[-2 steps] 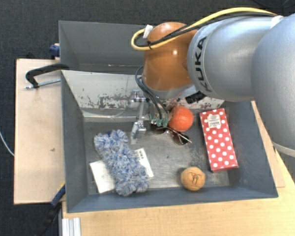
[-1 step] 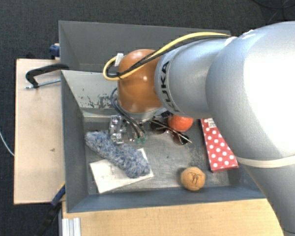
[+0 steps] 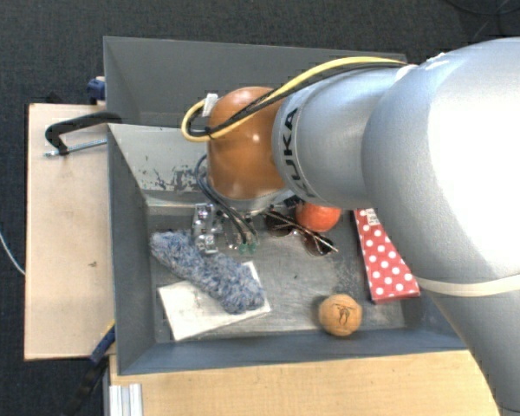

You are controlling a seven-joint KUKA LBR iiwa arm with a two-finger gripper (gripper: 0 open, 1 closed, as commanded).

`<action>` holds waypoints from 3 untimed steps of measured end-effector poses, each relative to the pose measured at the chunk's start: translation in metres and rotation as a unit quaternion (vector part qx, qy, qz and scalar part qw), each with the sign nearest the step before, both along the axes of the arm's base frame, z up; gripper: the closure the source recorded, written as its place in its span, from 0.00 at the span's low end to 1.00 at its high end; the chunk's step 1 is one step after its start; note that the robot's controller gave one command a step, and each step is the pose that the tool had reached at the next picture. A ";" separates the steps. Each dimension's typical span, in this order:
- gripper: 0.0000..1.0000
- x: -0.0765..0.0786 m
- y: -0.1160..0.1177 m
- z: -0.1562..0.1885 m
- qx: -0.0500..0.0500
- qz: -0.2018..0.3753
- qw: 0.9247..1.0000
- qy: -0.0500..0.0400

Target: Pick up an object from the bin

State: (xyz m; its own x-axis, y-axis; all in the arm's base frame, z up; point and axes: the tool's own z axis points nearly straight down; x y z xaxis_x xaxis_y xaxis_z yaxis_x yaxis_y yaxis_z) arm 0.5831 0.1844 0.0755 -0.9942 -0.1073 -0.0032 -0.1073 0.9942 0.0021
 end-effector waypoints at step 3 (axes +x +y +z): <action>1.00 0.000 0.000 0.000 0.000 0.000 1.000 0.000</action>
Offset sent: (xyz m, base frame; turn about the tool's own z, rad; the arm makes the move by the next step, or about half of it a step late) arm 0.0000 0.0000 0.0000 0.0000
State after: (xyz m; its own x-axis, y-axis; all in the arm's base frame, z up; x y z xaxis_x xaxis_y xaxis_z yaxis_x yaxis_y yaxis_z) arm 0.5830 0.1844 0.0755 -0.9943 -0.1070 -0.0031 -0.1070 0.9943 0.0025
